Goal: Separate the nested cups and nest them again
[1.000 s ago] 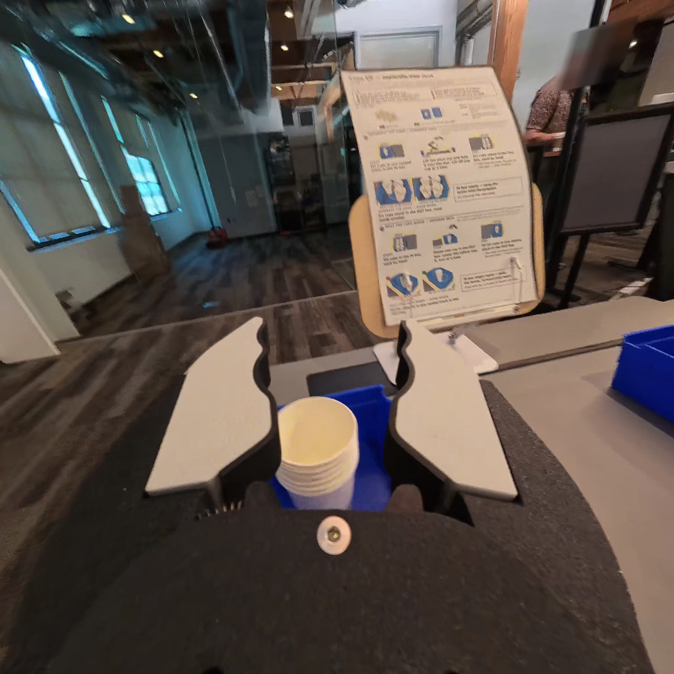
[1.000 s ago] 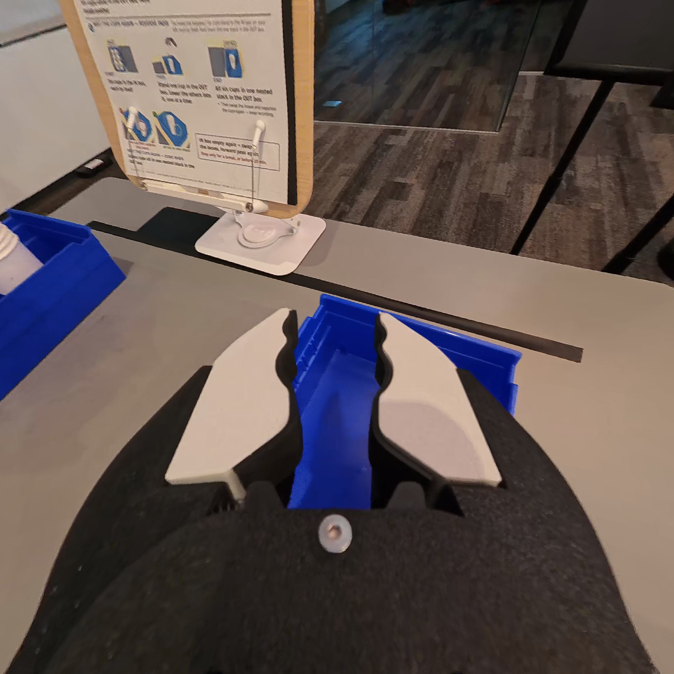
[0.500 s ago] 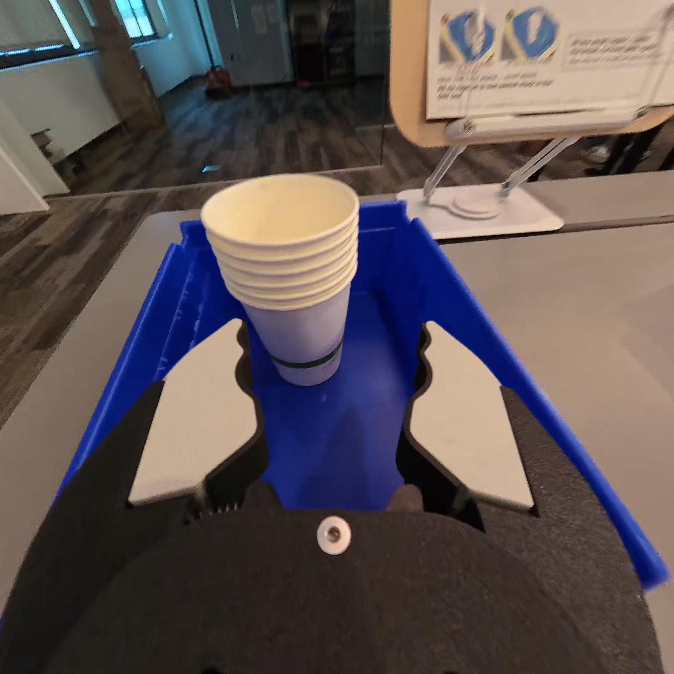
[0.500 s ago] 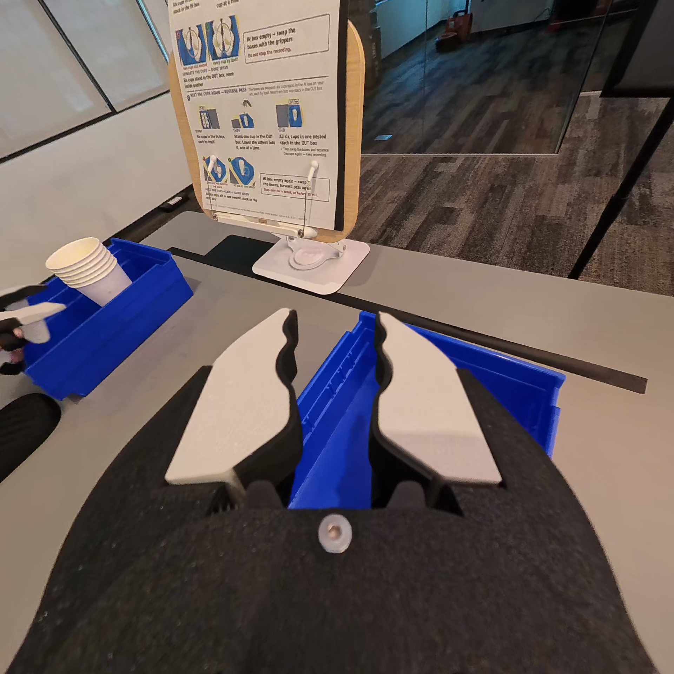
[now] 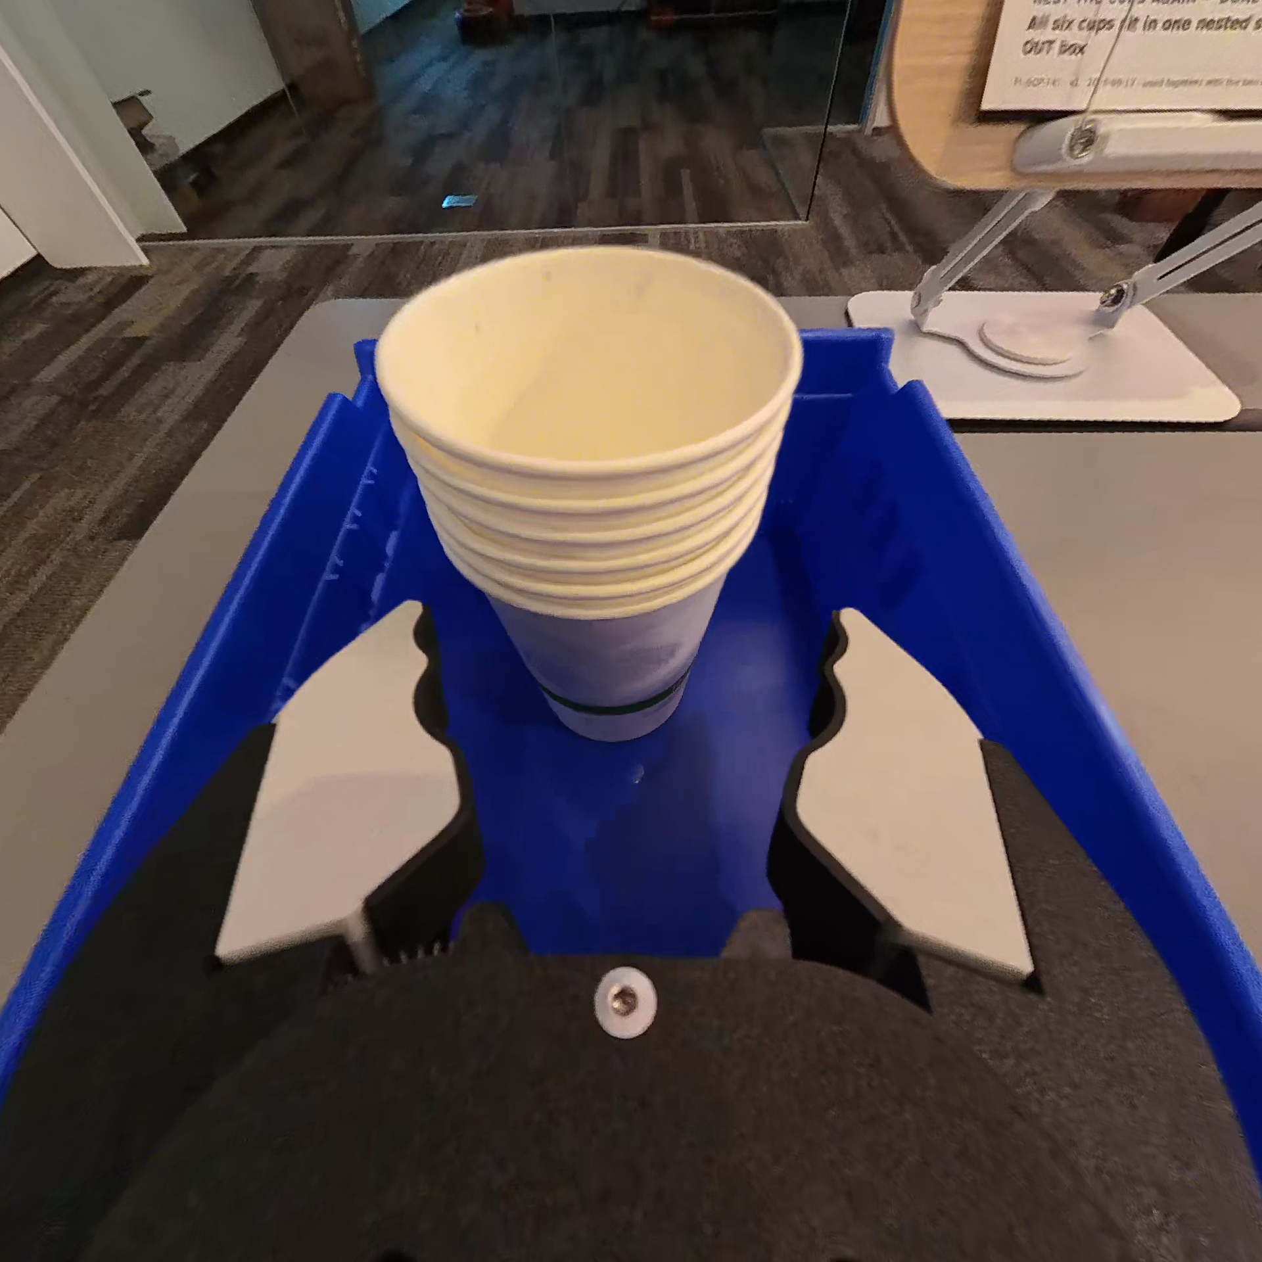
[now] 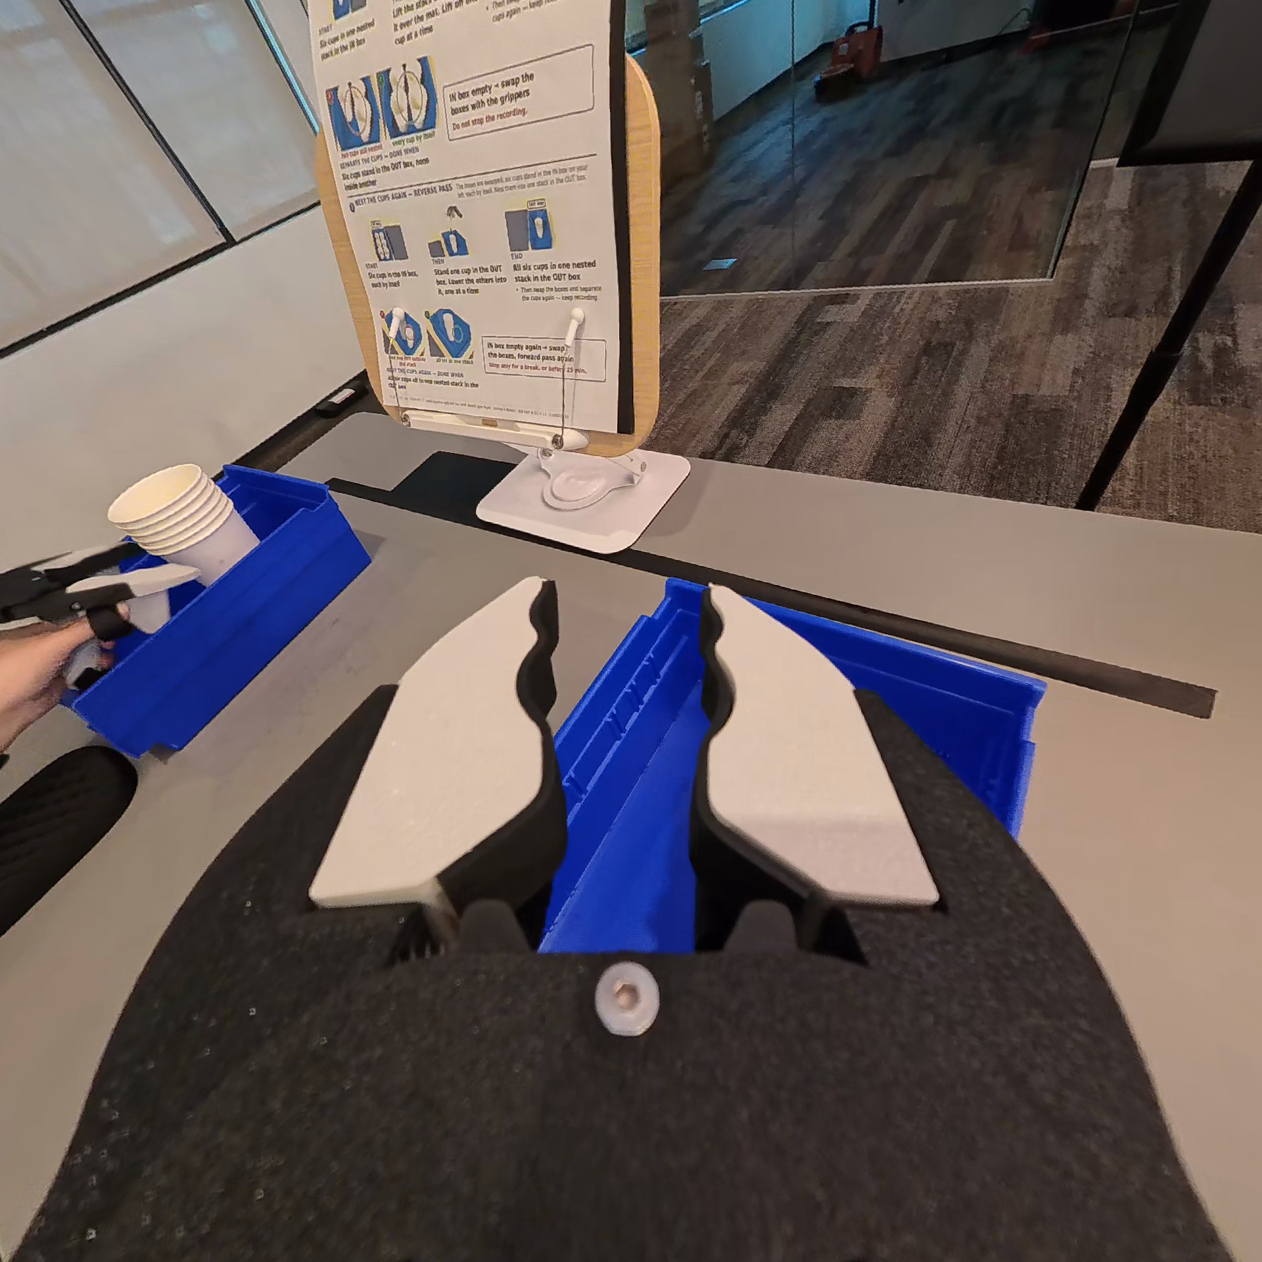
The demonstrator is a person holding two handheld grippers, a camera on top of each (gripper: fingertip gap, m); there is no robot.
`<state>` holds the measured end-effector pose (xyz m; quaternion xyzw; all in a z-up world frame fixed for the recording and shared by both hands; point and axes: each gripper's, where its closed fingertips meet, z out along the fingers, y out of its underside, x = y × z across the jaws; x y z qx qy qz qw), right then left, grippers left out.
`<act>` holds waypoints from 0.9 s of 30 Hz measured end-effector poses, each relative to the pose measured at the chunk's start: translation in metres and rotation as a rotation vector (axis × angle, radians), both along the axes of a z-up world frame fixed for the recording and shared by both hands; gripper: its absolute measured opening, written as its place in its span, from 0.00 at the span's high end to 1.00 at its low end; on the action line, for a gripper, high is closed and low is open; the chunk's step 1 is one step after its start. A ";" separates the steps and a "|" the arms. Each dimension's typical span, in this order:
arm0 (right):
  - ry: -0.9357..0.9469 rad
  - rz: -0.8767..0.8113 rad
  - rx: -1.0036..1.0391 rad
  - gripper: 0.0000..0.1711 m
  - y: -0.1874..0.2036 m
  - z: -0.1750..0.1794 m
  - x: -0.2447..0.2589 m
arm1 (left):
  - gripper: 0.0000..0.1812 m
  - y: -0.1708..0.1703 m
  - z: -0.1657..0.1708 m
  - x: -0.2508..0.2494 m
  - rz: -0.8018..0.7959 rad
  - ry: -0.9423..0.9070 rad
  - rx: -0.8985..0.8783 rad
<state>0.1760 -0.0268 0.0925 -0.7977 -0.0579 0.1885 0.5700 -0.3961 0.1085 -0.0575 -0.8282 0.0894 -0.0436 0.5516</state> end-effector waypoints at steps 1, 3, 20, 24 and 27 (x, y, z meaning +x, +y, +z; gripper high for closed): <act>0.003 -0.001 0.001 0.77 0.000 0.000 0.001 | 0.41 0.003 -0.004 0.000 -0.001 -0.007 -0.009; 0.008 -0.003 0.003 0.77 -0.001 0.000 0.002 | 0.39 0.008 -0.010 0.003 -0.013 -0.026 0.000; 0.018 -0.005 -0.006 0.78 0.000 -0.002 0.007 | 0.37 0.038 -0.020 0.004 0.024 -0.059 0.069; 0.017 -0.004 -0.012 0.78 0.001 -0.004 0.007 | 0.37 0.042 -0.022 0.005 0.030 -0.058 0.065; 0.019 0.002 -0.022 0.78 0.001 -0.006 0.007 | 0.39 0.042 -0.023 0.006 0.034 -0.082 0.067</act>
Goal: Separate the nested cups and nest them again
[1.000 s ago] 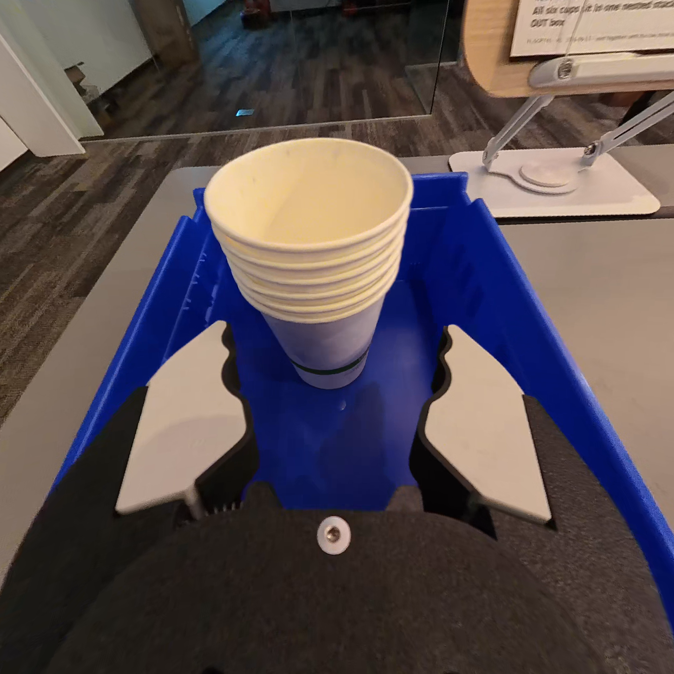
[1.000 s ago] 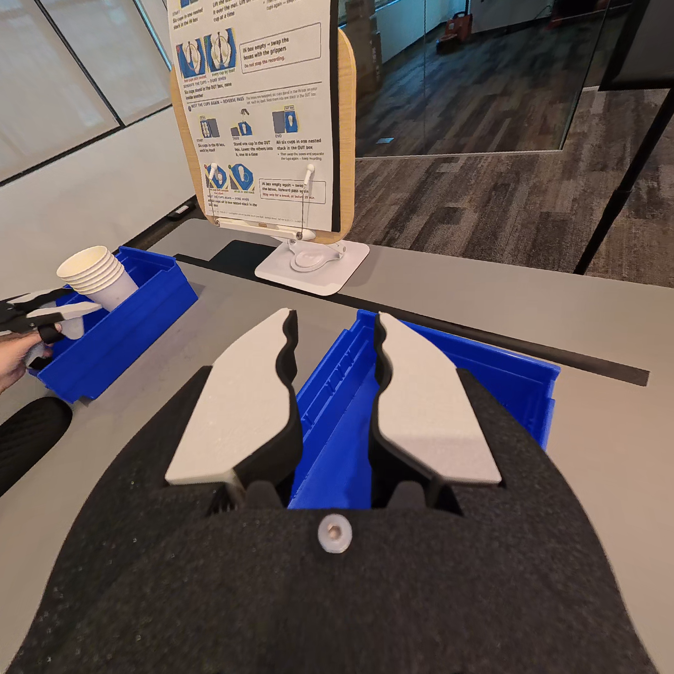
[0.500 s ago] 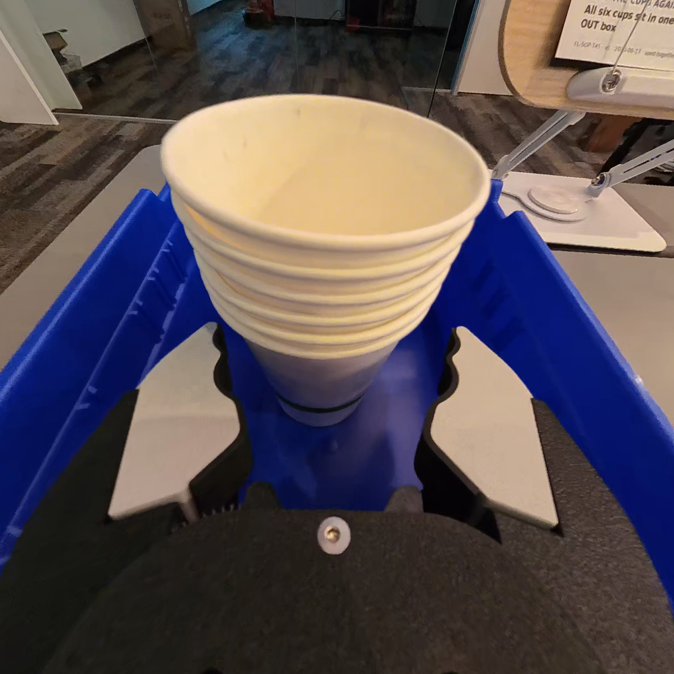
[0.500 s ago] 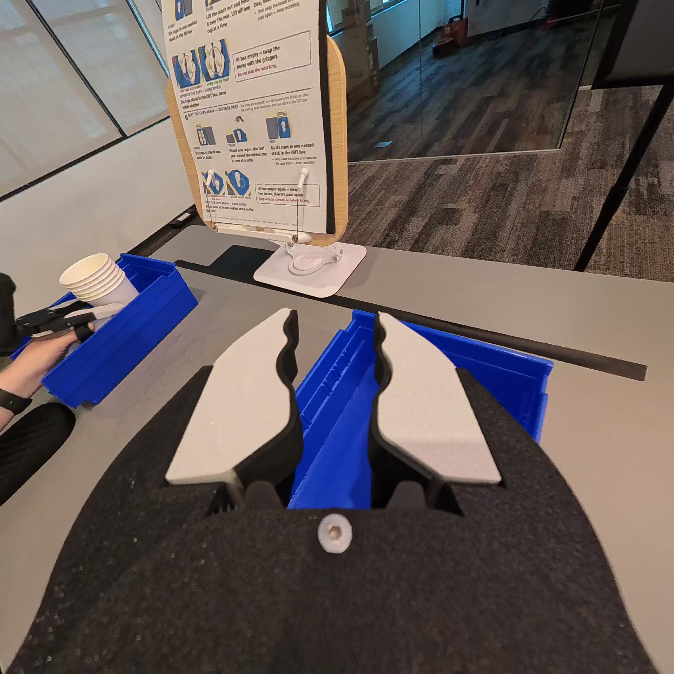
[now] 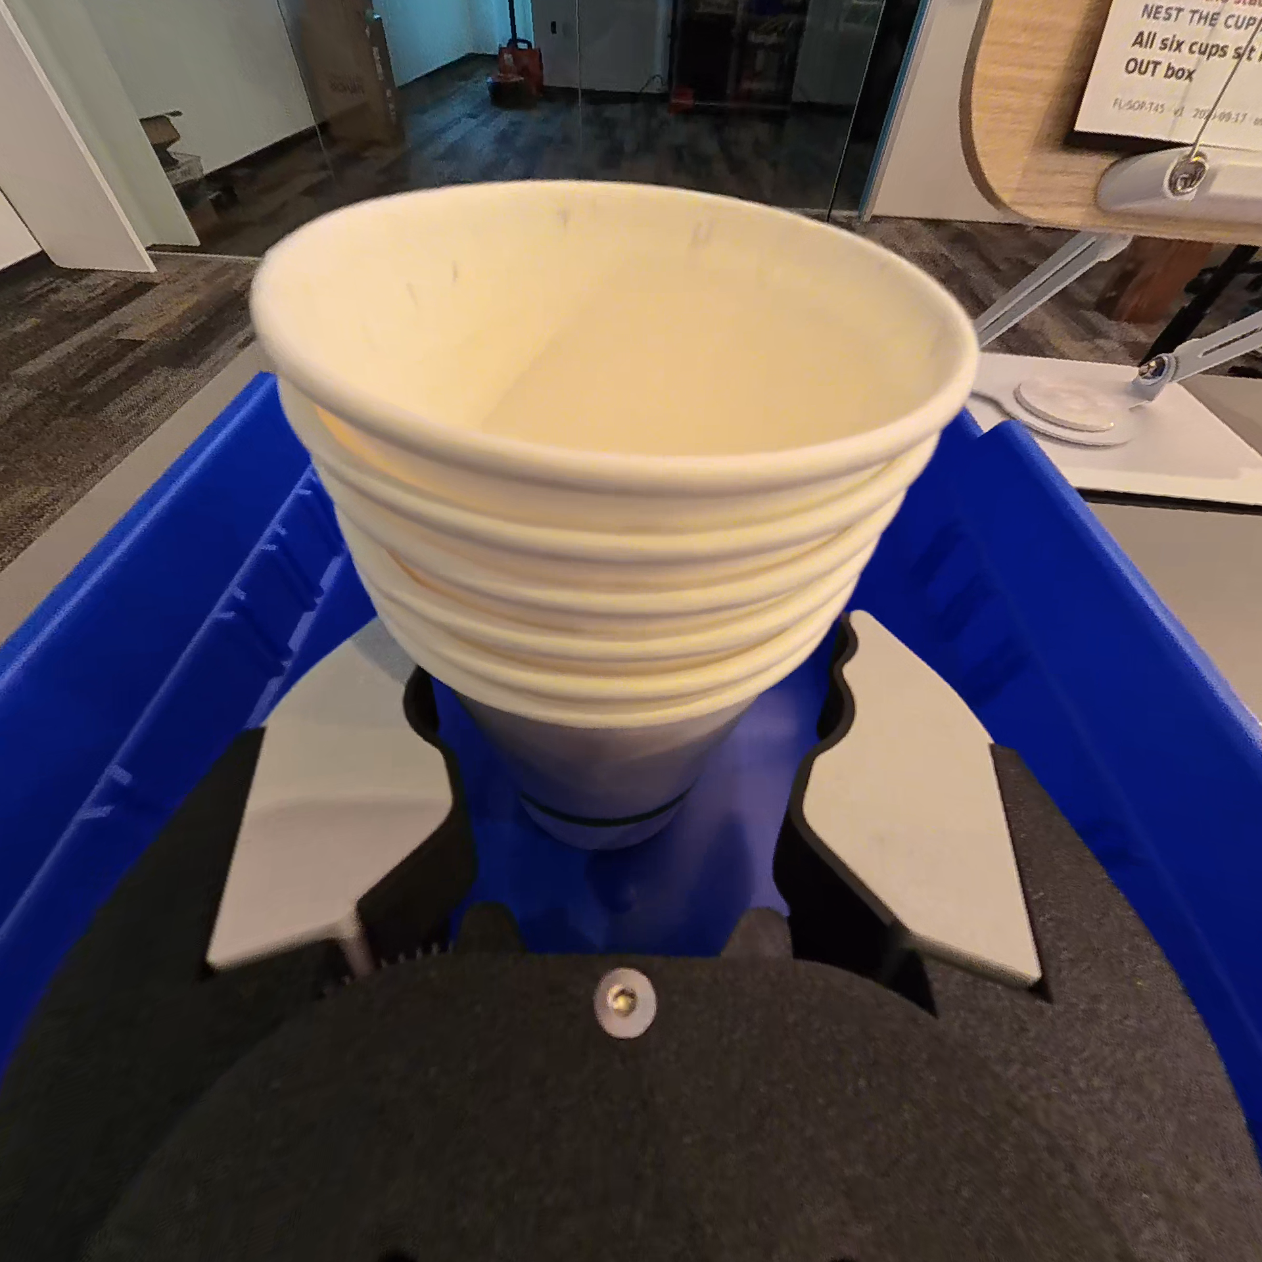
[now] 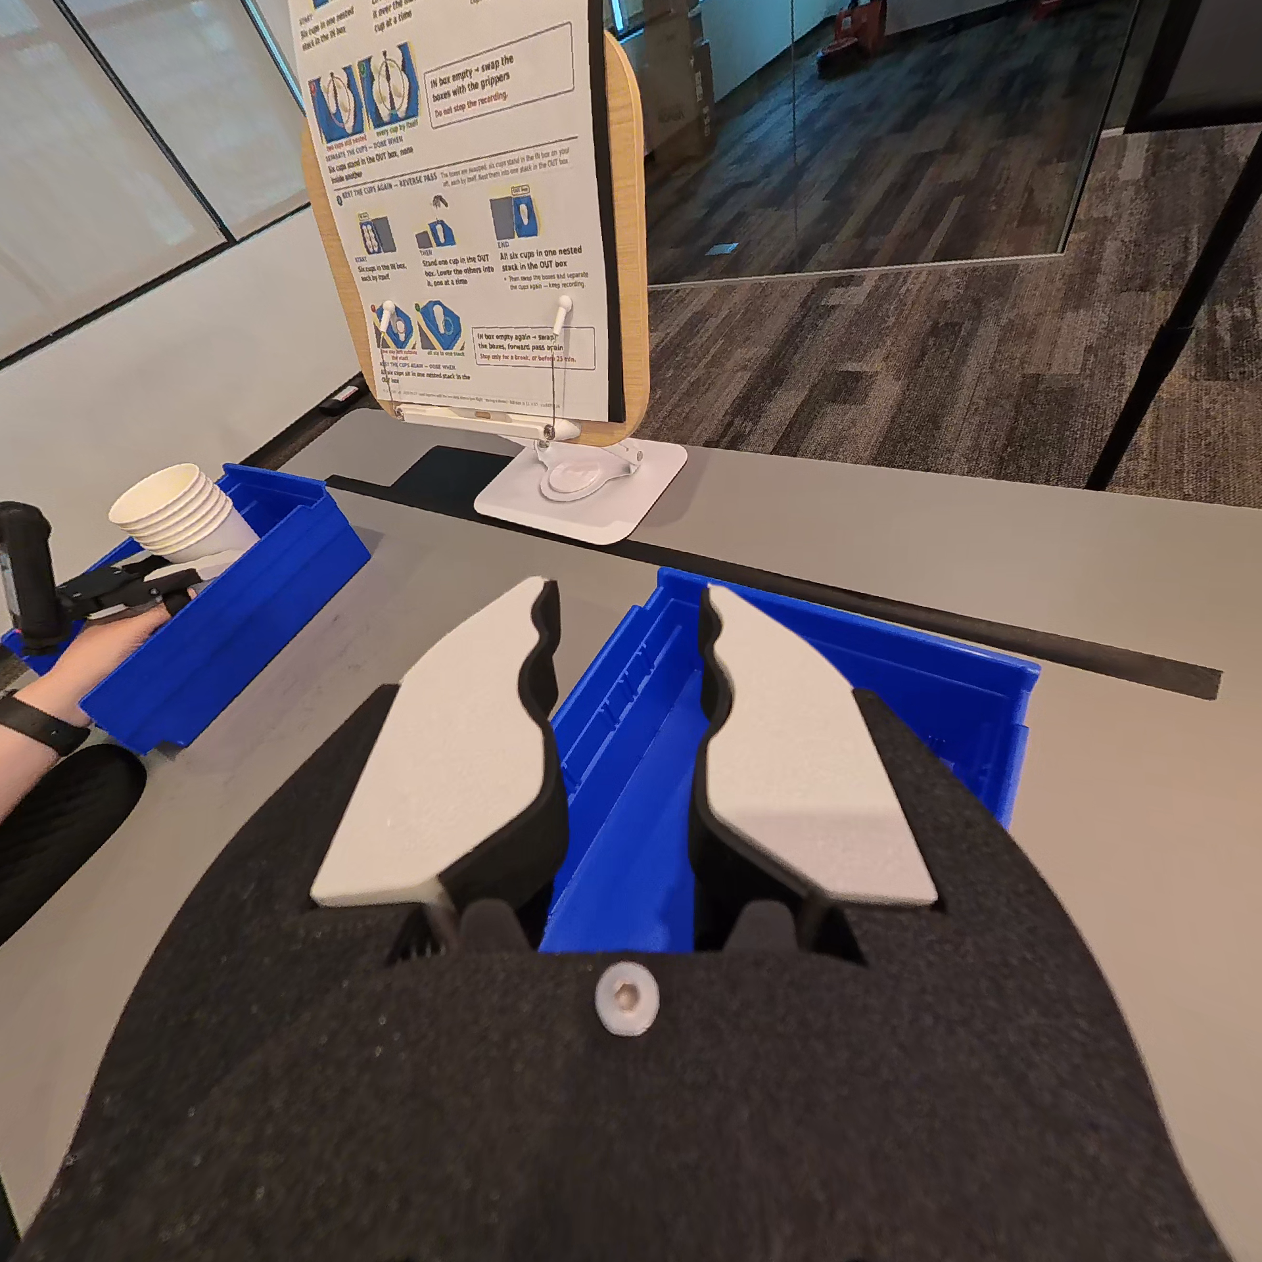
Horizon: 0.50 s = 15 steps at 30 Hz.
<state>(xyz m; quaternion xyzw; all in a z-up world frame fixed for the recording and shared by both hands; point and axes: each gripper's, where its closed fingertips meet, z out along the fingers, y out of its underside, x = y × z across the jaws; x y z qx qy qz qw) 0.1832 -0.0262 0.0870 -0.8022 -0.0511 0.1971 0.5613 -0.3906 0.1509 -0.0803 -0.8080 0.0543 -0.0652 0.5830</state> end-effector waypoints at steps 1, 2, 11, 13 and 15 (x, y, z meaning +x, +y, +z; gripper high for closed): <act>0.000 0.000 -0.001 0.78 0.000 0.000 0.000 | 0.40 0.000 0.000 0.000 -0.002 -0.005 -0.002; 0.000 -0.001 0.000 0.78 0.000 0.000 0.001 | 0.41 0.000 -0.001 0.000 -0.004 -0.010 -0.005; -0.002 0.005 -0.018 0.78 0.000 -0.004 0.001 | 0.48 -0.001 -0.001 -0.003 -0.008 -0.089 -0.010; -0.002 0.005 -0.022 0.78 0.000 -0.005 0.001 | 0.48 -0.001 -0.001 -0.002 -0.013 -0.078 -0.013; -0.002 0.006 -0.025 0.78 0.000 -0.005 0.001 | 0.49 0.000 -0.002 -0.002 -0.015 -0.070 -0.018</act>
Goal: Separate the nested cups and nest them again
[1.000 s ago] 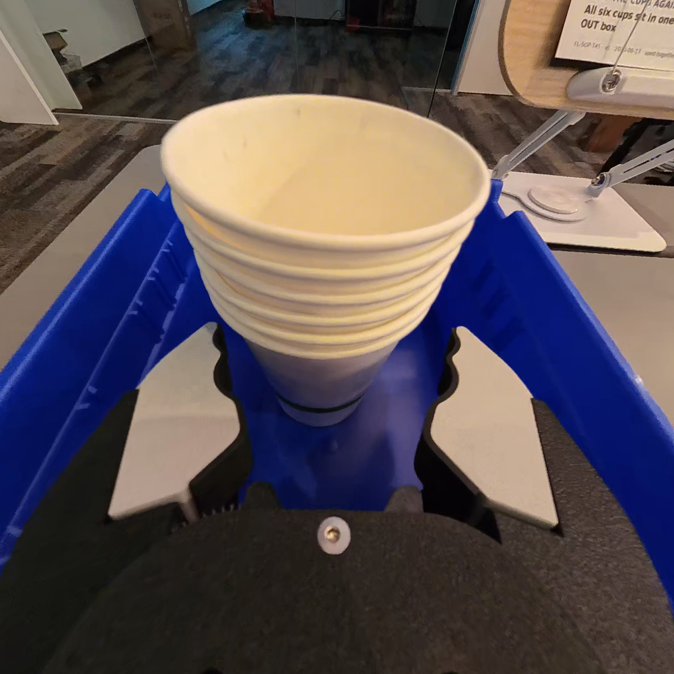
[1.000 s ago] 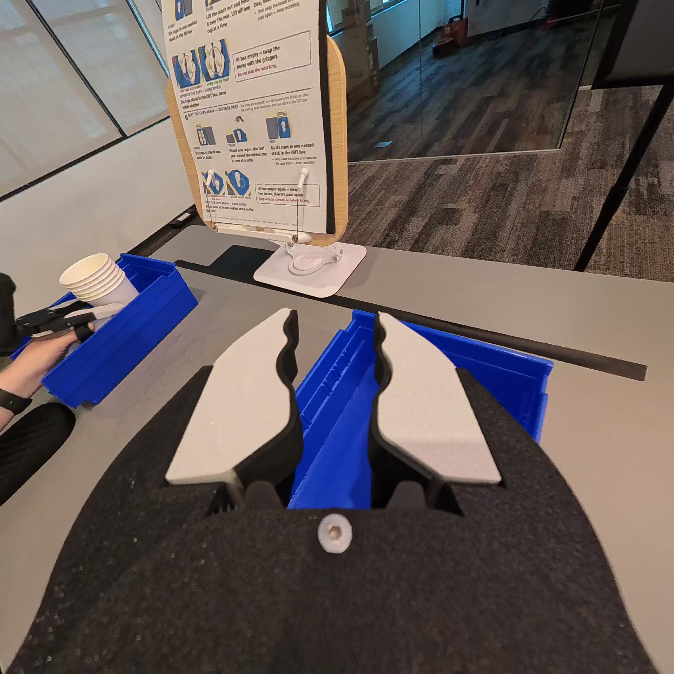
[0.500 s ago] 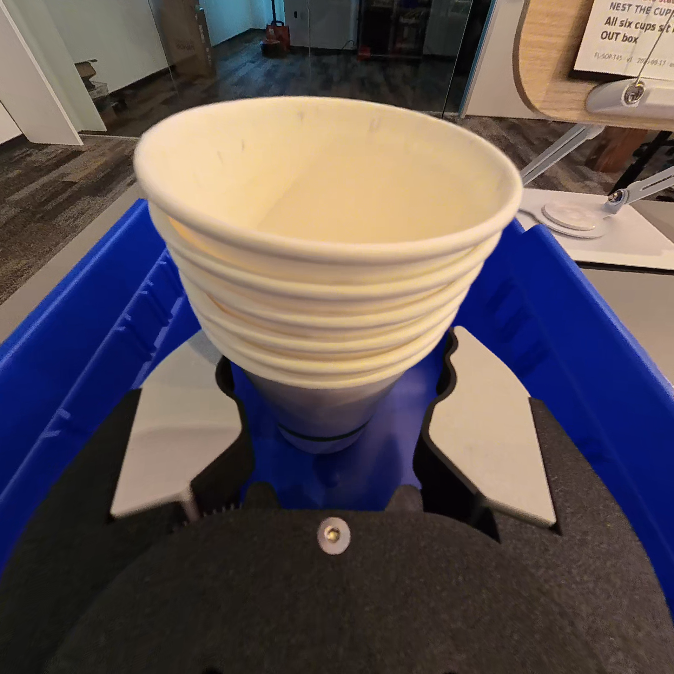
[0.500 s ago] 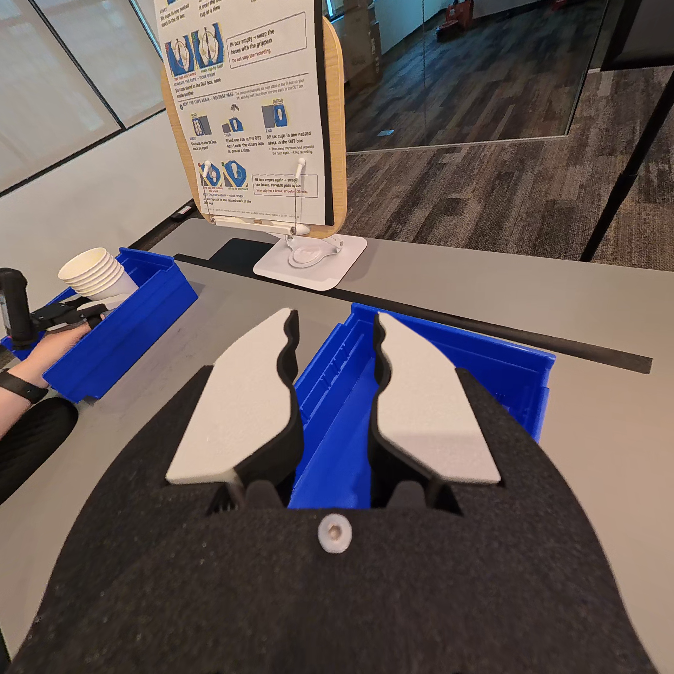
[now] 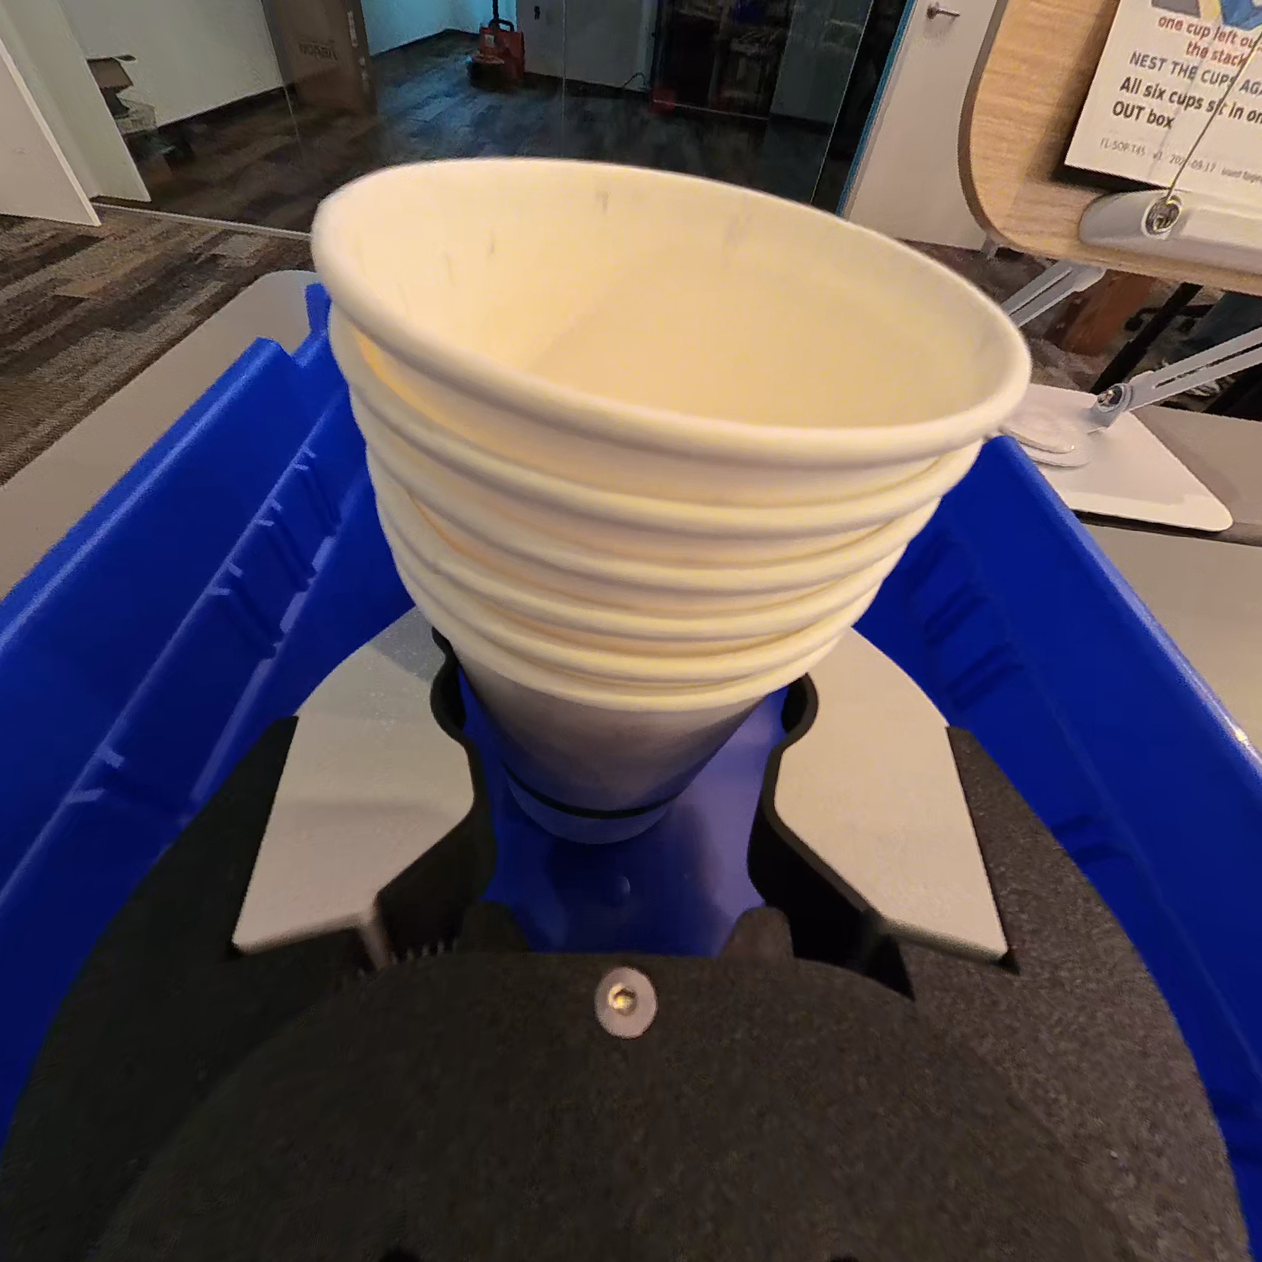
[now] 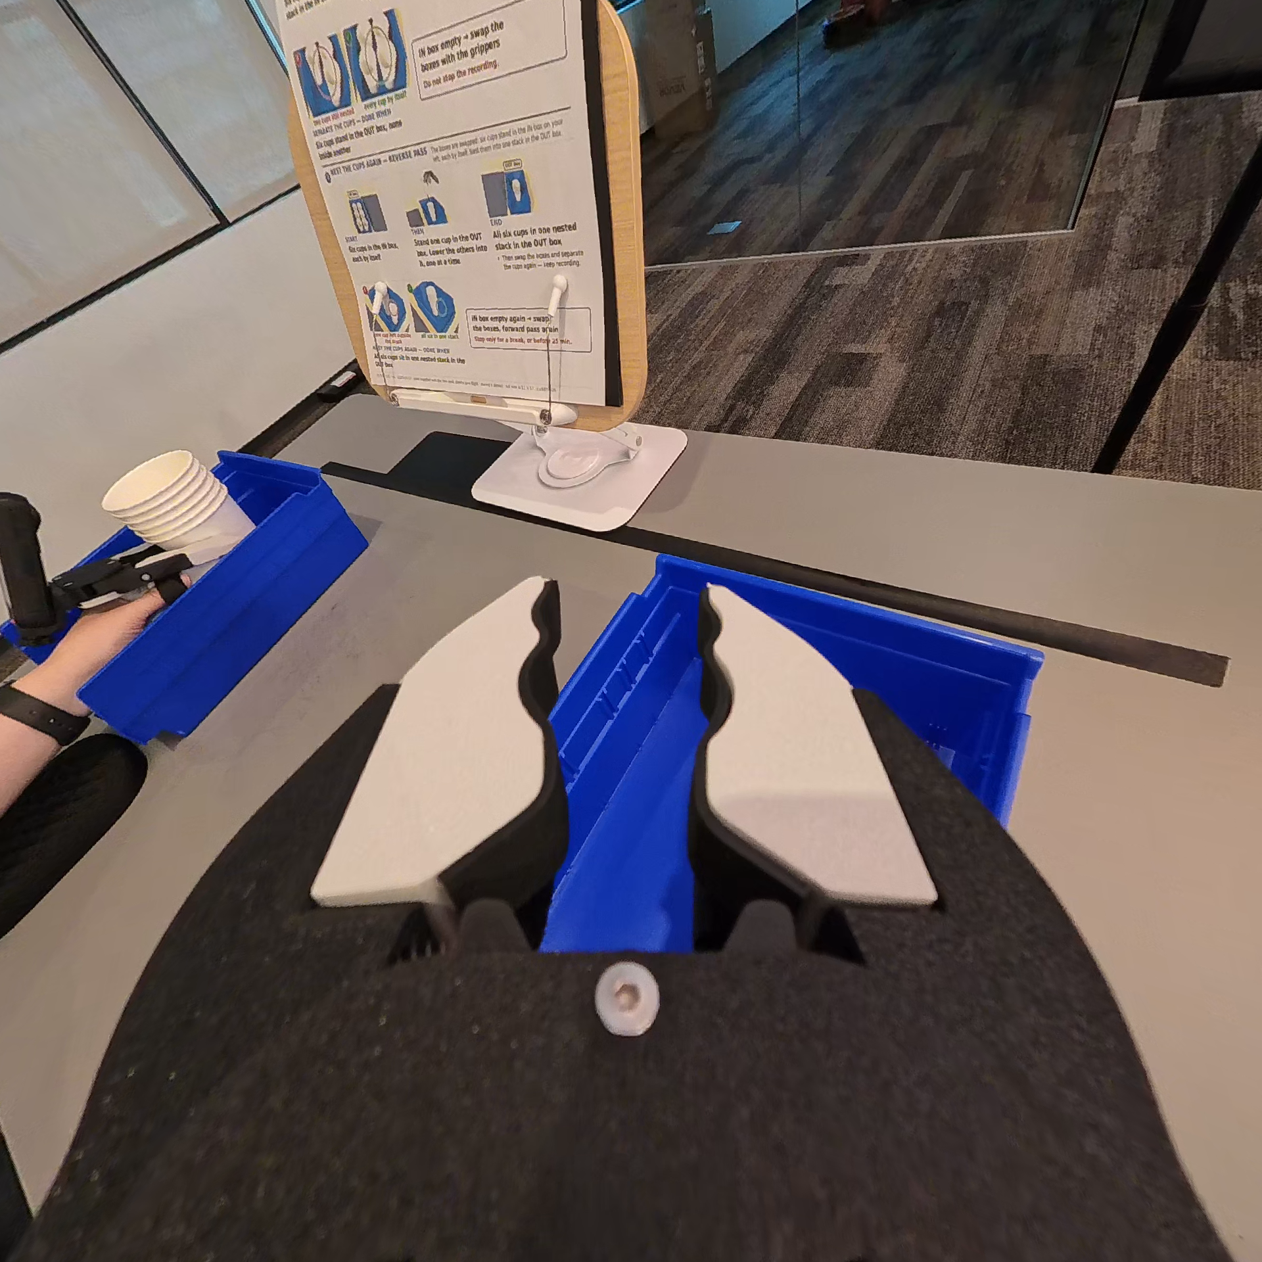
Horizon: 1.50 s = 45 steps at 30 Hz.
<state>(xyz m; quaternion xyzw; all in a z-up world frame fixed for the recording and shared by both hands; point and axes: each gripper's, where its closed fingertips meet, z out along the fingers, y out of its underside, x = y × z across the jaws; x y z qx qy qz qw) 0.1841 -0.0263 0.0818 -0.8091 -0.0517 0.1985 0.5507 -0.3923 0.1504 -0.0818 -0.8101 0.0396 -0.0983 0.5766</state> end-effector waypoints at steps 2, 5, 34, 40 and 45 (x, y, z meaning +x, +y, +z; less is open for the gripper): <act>0.000 0.001 -0.004 0.78 0.000 -0.001 0.000 | 0.49 0.000 0.000 0.000 -0.001 -0.005 -0.004; 0.003 0.003 -0.009 0.78 0.000 -0.002 0.001 | 0.49 0.000 0.002 0.000 -0.008 -0.025 -0.007; -0.029 0.015 -0.056 0.78 0.005 -0.012 -0.006 | 0.50 -0.069 0.171 0.048 -0.264 0.103 0.404; -0.063 0.039 -0.038 0.78 0.004 -0.004 -0.021 | 0.50 -0.111 0.200 0.118 -0.497 0.053 0.433; -0.084 0.107 0.036 0.78 0.002 0.015 -0.050 | 0.50 -0.143 0.194 0.193 -0.748 -0.006 0.366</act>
